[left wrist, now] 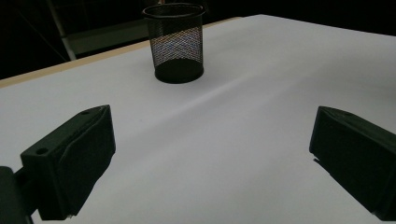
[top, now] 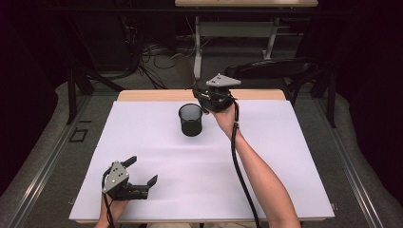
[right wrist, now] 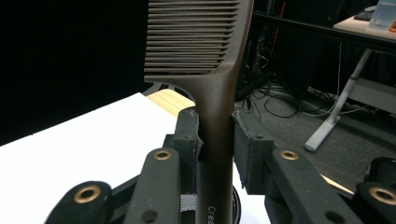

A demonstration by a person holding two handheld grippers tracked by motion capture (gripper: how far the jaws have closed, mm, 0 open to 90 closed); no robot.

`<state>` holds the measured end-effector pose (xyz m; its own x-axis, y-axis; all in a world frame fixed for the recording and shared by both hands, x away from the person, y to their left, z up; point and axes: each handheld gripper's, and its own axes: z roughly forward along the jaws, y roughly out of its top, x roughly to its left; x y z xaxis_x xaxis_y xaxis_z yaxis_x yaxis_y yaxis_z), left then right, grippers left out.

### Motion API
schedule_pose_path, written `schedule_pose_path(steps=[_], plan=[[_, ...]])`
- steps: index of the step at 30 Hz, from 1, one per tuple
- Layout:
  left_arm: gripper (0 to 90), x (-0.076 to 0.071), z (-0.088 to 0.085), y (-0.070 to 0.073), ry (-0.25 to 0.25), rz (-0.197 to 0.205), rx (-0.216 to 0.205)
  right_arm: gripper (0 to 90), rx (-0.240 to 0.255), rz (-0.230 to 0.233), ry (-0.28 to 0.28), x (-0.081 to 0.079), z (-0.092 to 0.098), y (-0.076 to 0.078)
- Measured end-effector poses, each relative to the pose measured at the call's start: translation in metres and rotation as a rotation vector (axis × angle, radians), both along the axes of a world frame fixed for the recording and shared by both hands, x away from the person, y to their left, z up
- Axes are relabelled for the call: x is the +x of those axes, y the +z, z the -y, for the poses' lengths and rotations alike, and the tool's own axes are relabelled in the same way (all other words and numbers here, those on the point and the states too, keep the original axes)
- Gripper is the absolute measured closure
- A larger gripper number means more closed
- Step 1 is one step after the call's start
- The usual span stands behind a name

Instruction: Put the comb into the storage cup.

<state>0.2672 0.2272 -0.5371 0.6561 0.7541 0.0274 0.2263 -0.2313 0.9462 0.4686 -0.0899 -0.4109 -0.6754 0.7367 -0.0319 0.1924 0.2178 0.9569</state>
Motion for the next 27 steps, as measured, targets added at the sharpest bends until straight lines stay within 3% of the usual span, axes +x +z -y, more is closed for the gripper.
schedule_pose_path(steps=[27], plan=[[0.6, 0.000, 0.000, 0.000, 0.001, 0.002, 0.003, 72.8, 0.043, 0.015, -0.012, 0.018, -0.013, -0.009]])
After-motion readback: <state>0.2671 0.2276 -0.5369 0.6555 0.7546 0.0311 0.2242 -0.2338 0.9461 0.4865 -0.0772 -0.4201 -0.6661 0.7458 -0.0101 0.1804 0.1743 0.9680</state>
